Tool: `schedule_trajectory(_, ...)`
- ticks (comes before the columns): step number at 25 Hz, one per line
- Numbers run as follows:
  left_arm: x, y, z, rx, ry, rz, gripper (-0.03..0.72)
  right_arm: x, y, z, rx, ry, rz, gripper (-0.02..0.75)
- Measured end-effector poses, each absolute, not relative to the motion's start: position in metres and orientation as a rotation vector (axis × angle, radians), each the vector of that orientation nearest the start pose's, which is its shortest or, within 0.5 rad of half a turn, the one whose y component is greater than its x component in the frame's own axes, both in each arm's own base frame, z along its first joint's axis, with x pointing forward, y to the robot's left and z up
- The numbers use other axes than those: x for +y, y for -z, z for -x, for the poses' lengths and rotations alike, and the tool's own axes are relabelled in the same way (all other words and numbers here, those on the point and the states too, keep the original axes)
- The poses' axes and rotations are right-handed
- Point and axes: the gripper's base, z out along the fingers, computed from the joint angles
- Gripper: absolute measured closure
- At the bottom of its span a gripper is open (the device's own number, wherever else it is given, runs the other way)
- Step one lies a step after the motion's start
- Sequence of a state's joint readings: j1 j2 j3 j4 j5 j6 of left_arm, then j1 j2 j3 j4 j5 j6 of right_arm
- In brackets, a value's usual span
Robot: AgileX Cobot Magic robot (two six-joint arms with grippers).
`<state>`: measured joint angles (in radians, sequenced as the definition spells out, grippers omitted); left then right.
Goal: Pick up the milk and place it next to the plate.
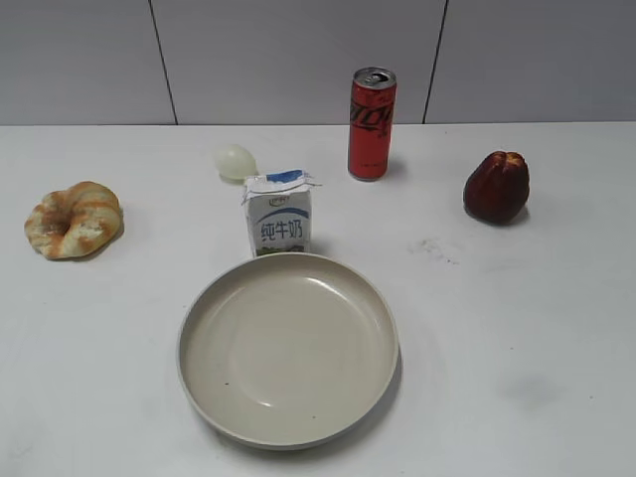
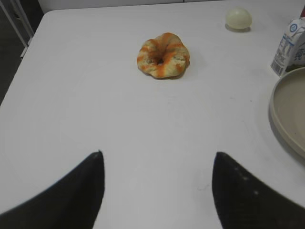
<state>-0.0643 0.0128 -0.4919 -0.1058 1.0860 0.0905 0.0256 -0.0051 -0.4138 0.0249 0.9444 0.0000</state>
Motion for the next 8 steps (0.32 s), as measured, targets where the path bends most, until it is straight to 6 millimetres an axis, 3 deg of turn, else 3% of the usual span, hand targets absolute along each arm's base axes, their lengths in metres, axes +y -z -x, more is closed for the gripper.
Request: schedule_trajectory(8,-0.0082,-0.2734,0.0039,2.081,0.113,-0.163,0.104,0.0022,-0.2623,-0.0083,2.009,-0.049,0.024,0.279)
